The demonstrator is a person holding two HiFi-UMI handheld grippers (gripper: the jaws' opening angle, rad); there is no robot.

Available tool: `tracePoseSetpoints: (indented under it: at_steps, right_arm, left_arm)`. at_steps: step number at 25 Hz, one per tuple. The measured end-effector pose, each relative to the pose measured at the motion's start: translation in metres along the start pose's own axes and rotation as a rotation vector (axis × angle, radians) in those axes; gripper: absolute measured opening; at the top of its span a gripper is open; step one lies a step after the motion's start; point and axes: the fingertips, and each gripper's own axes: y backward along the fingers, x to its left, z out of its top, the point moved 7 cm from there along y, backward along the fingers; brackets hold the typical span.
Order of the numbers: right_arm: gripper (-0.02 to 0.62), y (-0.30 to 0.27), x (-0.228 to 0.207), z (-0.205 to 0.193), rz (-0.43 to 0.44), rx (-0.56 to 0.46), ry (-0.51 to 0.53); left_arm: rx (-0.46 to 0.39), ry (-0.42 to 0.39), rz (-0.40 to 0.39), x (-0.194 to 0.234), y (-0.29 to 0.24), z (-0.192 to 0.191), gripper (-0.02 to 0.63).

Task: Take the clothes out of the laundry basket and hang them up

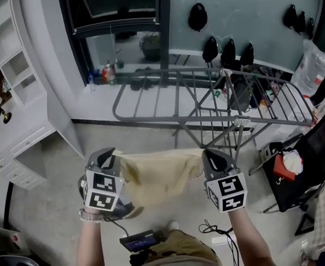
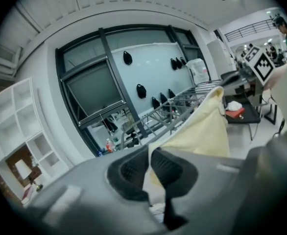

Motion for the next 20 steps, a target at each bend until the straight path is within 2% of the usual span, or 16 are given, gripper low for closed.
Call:
tracePoseSetpoints:
  at_steps: [5, 13, 20]
  right_arm:
    - [0.009, -0.025, -0.041, 0.015, -0.012, -0.027, 0.015]
    - [0.009, -0.07, -0.1, 0.035, -0.079, -0.059, 0.069]
    - [0.009, -0.145, -0.154, 0.05, -0.146, -0.041, 0.064]
  left_arm:
    - [-0.002, -0.02, 0.029, 0.008, -0.042, 0.034, 0.006]
    - [-0.058, -0.057, 0.048, 0.026, -0.12, 0.078, 0.008]
    - [-0.072, -0.076, 0.008, 0.059, -0.225, 0.109, 0.008]
